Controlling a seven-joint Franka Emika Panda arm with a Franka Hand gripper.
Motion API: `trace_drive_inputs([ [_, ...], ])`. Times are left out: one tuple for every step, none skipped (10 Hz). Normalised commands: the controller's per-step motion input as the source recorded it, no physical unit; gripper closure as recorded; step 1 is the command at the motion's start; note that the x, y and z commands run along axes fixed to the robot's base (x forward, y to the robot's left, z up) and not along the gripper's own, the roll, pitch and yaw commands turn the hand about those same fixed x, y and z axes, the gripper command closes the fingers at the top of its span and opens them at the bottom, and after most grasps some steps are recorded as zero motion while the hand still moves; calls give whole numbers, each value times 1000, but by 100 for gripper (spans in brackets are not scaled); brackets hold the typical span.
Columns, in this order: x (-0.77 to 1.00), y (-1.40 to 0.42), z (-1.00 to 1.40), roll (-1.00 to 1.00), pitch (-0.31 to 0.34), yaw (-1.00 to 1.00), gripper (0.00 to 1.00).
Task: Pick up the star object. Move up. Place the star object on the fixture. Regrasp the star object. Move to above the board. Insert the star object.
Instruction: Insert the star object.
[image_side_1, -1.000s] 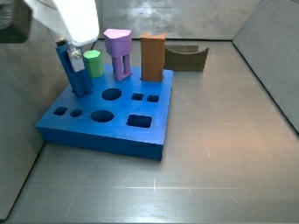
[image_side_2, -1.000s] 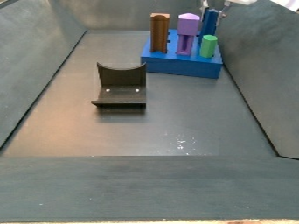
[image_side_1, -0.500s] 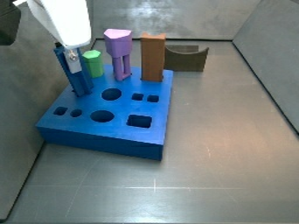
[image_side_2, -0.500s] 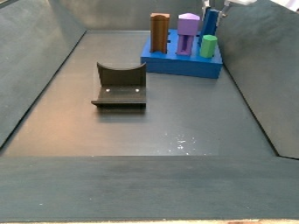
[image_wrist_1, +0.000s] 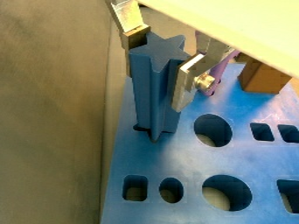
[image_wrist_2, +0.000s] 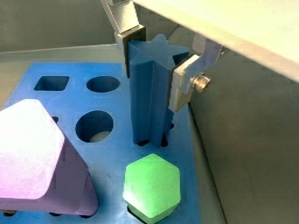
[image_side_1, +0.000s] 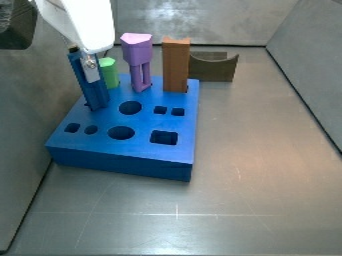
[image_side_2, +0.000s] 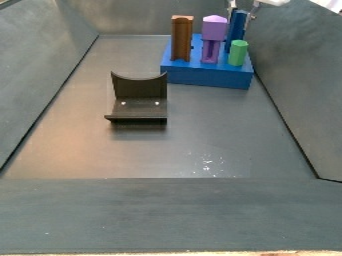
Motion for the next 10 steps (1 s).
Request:
trace_drive_inputs([
  [189,0,-314,41,91,180,100],
  [106,0,-160,0,44,283,100],
  [0,0,-3,0,0,106,100],
  [26,0,0,0,0,0,100],
  [-6,0,0,13,19,297,100],
  [0,0,17,114,101,480,100],
  [0,0,0,159,214,451,100],
  [0,-17,34,207,241,434,100],
  [46,0,-3,90,164,220,100],
  [66,0,0,-96,0,17,100],
])
